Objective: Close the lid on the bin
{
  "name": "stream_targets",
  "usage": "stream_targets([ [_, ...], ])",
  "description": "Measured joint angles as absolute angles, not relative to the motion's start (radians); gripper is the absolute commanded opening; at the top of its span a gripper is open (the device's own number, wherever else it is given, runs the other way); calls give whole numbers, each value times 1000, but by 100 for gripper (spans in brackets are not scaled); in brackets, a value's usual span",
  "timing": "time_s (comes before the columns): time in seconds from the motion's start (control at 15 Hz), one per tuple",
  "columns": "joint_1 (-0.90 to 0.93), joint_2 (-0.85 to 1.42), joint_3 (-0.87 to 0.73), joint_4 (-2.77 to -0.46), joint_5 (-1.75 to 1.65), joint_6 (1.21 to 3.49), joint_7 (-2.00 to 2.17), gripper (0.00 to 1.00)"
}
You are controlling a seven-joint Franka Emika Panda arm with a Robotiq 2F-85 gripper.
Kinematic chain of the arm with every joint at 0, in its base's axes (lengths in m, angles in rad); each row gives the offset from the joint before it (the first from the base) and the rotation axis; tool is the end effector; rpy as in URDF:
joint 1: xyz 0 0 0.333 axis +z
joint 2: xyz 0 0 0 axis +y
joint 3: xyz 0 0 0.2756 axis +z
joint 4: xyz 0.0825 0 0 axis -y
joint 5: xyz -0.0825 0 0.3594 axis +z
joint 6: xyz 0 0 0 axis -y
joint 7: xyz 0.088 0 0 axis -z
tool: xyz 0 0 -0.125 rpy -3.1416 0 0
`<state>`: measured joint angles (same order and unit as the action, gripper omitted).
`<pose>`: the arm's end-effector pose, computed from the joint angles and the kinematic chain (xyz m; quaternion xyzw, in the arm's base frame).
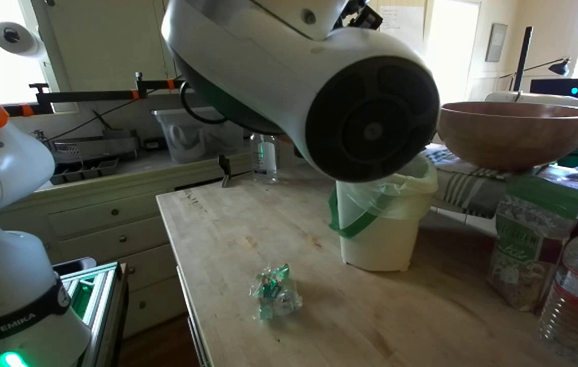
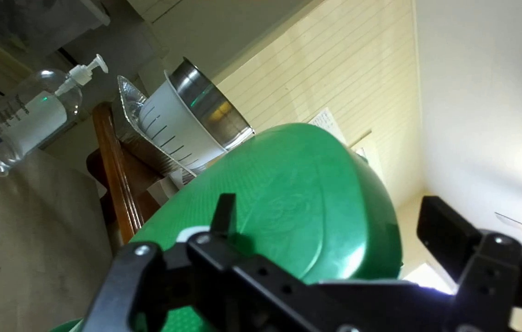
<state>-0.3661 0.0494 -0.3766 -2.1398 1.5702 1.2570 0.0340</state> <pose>0.4486 -0.2107 0.4358 -0.5500 0.3426 0.0558 0.7596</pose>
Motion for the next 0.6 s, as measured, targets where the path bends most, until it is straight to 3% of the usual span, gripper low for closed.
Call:
stream_targets([
  [0.6,-379,64,-383,-2111,1621,1272,56,100],
])
